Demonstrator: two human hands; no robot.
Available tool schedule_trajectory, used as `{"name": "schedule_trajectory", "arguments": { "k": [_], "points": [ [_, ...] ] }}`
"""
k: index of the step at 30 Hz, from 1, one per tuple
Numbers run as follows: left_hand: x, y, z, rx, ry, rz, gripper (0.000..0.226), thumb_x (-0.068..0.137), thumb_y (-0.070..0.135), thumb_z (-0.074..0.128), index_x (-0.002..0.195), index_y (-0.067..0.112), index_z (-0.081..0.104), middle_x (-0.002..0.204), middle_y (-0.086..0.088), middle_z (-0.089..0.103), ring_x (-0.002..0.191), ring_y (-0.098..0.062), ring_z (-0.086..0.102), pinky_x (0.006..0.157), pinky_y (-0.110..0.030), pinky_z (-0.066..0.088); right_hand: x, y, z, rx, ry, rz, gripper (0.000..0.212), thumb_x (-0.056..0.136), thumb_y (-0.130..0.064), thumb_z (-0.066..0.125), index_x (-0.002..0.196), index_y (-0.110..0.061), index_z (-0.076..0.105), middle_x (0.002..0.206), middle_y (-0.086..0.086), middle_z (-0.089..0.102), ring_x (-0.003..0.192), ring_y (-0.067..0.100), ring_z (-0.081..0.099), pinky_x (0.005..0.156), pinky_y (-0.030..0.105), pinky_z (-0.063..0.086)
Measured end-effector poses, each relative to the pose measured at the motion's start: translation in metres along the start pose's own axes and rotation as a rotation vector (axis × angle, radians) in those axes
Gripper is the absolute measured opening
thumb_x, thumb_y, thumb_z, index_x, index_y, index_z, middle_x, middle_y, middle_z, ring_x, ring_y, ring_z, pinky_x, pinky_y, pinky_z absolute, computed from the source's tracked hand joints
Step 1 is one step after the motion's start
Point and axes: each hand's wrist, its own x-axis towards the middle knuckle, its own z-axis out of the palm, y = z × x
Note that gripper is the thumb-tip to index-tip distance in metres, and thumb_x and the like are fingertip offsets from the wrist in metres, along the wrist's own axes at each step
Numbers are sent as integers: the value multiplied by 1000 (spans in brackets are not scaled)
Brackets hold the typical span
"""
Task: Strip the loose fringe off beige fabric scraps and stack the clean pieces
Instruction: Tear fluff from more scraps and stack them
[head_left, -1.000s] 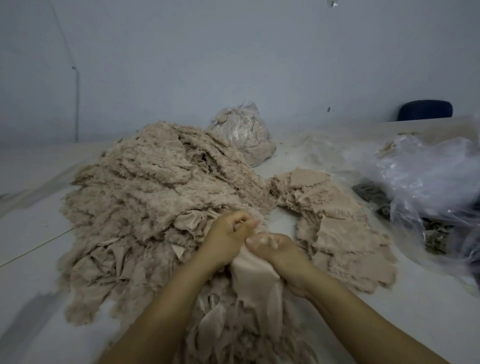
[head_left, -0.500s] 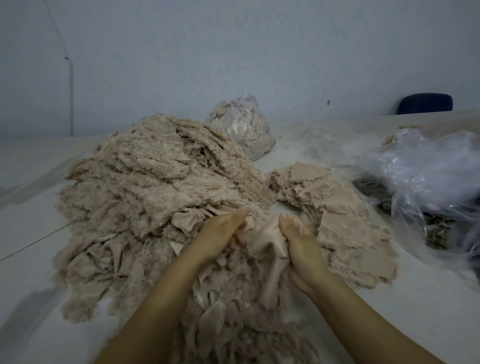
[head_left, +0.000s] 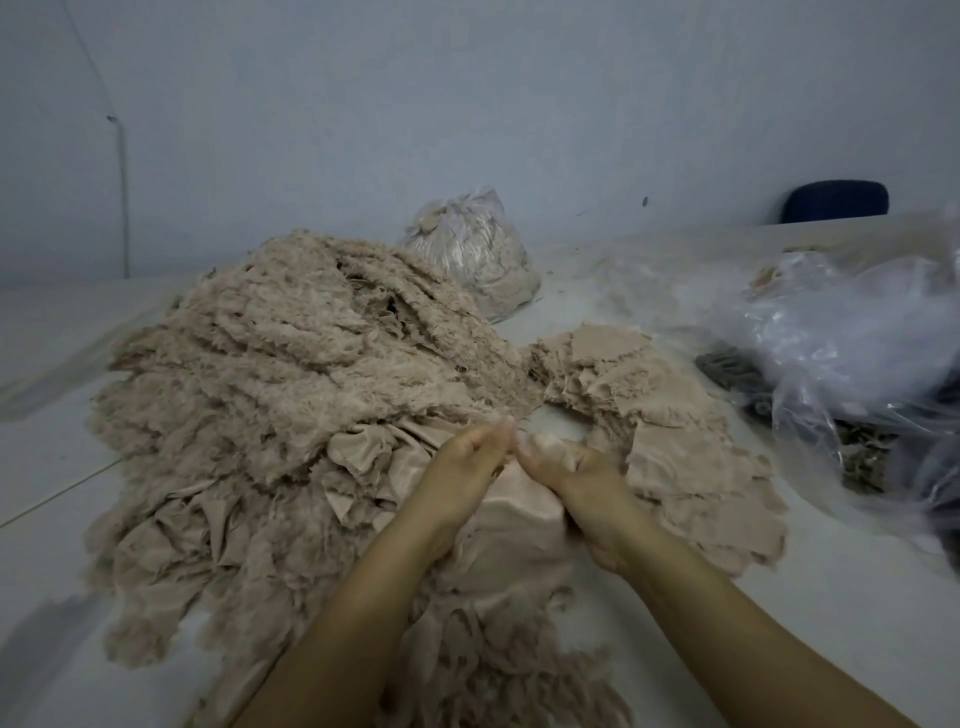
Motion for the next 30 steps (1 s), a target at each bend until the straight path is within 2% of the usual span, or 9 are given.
{"name": "schedule_trajectory", "arguments": {
  "k": [2,5,9,14,18,21,25,28,30],
  "points": [
    [-1,-4,0,-50,-76,-88,53,89,60,40,105,18,68,97,5,70,94,-12,64,86,-24,49,2,3,5,99,74,-50,22,93,-24,61,89,-3,66,77,8,73,73,21,69,61,27,53],
    [-1,-11,3,-31,57,-19,28,90,36,55,72,17,64,61,10,66,61,-8,59,54,-14,46,7,2,7,115,287,-80,18,96,-19,55,83,-9,63,73,5,66,69,18,61,61,28,50],
    [2,-15,-7,57,284,39,46,93,23,57,47,21,55,46,11,50,46,-3,43,48,-18,35,10,5,-4,123,505,-122,19,97,-18,53,81,-22,61,80,-1,61,74,16,55,71,33,46],
    [1,-13,-20,74,259,25,48,93,45,49,70,3,55,62,-10,52,62,-19,46,65,-31,36,16,1,-20,205,553,-149,24,97,-23,53,121,-21,56,103,-10,62,90,4,60,75,16,47],
    [-2,-3,2,59,-141,-109,47,71,56,65,90,13,68,80,8,67,75,-8,62,74,-25,46,17,-3,-8,188,466,-171,20,96,-24,55,110,-11,61,92,4,67,80,18,62,70,30,50],
    [1,-3,9,-42,-128,-139,61,69,42,74,114,3,62,106,1,66,97,-16,64,88,-32,51,20,-9,-12,150,324,-245,14,96,-23,55,95,-14,65,78,-3,69,69,9,64,61,23,49],
    [7,3,13,-207,147,-79,24,92,18,57,79,-2,59,51,1,59,45,-9,54,50,-21,46,21,-7,-20,124,420,-220,13,93,-23,60,105,-28,63,82,-12,74,75,5,70,63,20,56],
    [11,1,1,-394,269,-202,29,98,16,50,71,7,57,50,-2,55,44,-14,53,48,-22,46,23,-15,-58,-76,611,-223,31,93,-29,60,122,-18,61,85,-13,72,72,-6,65,57,11,49],
    [11,1,-4,-437,271,-233,27,97,16,51,71,8,57,55,-4,55,50,-16,53,54,-27,46,25,-18,-88,-500,666,-154,37,92,-41,58,116,-13,62,99,4,68,91,15,66,70,25,47]
  ]
}}
